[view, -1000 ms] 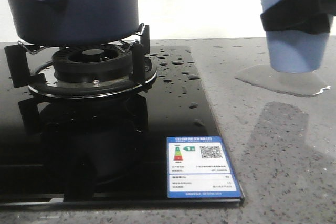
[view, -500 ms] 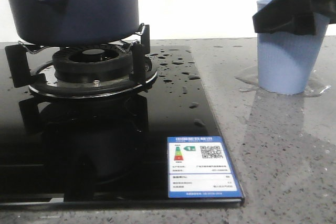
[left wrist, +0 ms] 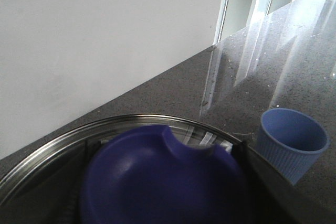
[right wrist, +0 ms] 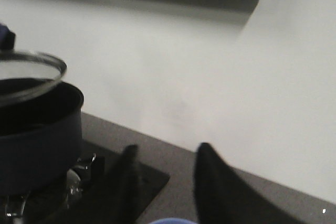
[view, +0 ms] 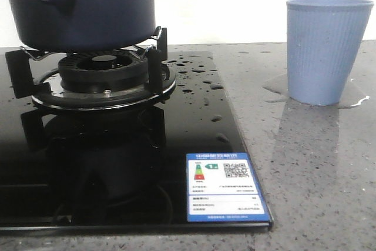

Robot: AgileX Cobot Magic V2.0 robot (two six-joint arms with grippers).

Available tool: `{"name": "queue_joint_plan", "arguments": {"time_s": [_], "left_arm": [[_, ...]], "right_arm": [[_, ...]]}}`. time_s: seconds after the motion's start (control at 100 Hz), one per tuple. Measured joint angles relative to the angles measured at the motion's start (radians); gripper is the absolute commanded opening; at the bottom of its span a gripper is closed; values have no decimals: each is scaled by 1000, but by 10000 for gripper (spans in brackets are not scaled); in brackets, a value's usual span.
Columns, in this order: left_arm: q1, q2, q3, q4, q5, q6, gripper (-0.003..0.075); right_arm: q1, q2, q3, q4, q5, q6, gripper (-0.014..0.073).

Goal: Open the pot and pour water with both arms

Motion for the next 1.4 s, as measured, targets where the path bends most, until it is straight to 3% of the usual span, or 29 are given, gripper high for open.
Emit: {"name": "queue_joint_plan", "arguments": {"time_s": [0.3, 0.37, 0.46, 0.51, 0.57, 0.68, 0.75, 0.82, 1.1, 1.4], "left_arm": [[0, 55, 0, -4, -45, 6, 224], [0, 65, 0, -7, -43, 6, 322], [0, 74, 0, -8, -53, 7, 539], [-2, 74, 0, -25, -74, 7, 613], [-2, 74, 0, -54, -97, 7, 650], [-2, 74, -2, -104, -125, 7, 649], [-2, 66, -2, -122, -125, 7, 625], [-2, 38, -2, -131, -125, 7, 554], [-1, -302, 35, -139, -255, 7, -18], [-1, -759, 394, 63, -271, -99, -20]], "right_arm": [[0, -191, 2, 0, 10, 0, -69], [0, -210, 2, 0, 19, 0, -69], [0, -219, 2, 0, 31, 0, -69], [0, -219, 2, 0, 36, 0, -69], [0, -219, 2, 0, 41, 0, -69], [0, -219, 2, 0, 42, 0, -69], [0, -219, 2, 0, 43, 0, -69], [0, -221, 2, 0, 45, 0, -69], [0, -310, 17, -81, 60, 57, -69], [0, -504, 238, -466, 12, 428, -69]]}}
